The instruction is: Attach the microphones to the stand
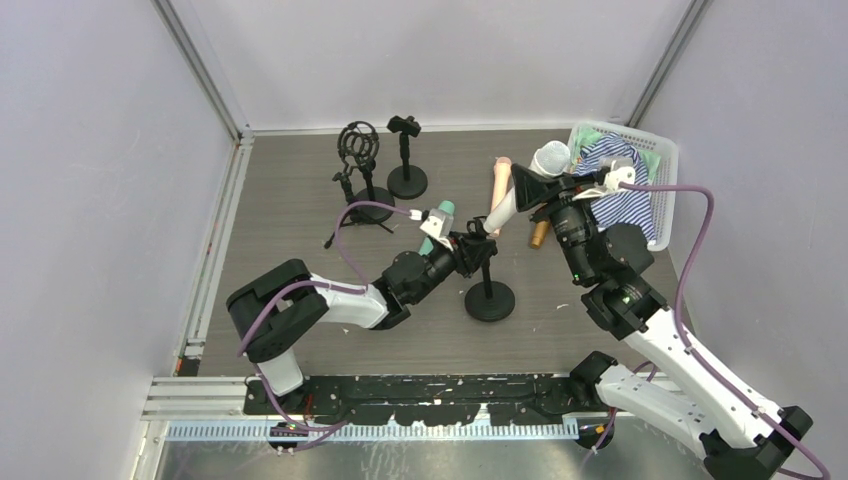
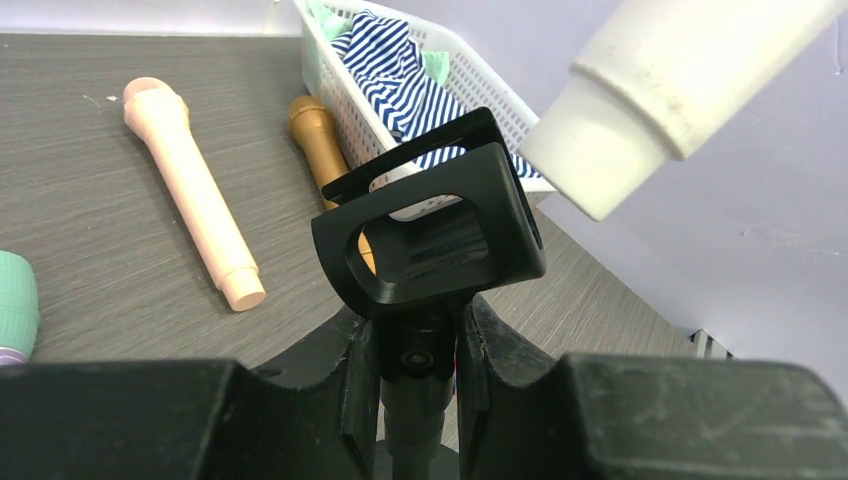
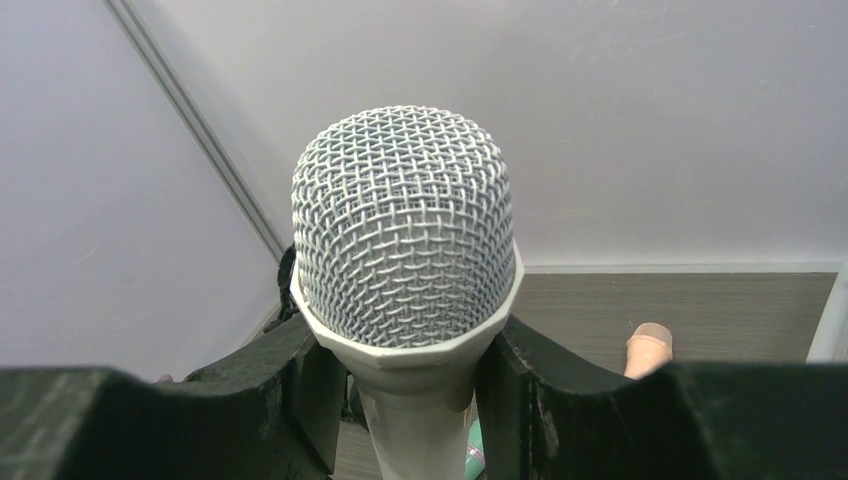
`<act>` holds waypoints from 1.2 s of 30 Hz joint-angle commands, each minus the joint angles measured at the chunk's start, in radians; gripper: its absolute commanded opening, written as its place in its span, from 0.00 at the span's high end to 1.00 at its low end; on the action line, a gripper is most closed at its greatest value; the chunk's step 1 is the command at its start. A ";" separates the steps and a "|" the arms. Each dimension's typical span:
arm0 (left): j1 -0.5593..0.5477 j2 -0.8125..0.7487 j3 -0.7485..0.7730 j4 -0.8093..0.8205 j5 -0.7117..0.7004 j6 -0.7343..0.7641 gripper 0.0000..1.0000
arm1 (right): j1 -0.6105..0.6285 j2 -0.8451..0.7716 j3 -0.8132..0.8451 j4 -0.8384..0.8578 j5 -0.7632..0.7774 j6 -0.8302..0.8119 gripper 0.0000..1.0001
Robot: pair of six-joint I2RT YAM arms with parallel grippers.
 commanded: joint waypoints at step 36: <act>-0.084 0.007 0.099 -0.122 0.046 -0.085 1.00 | 0.000 -0.006 -0.146 -0.191 -0.163 -0.125 0.99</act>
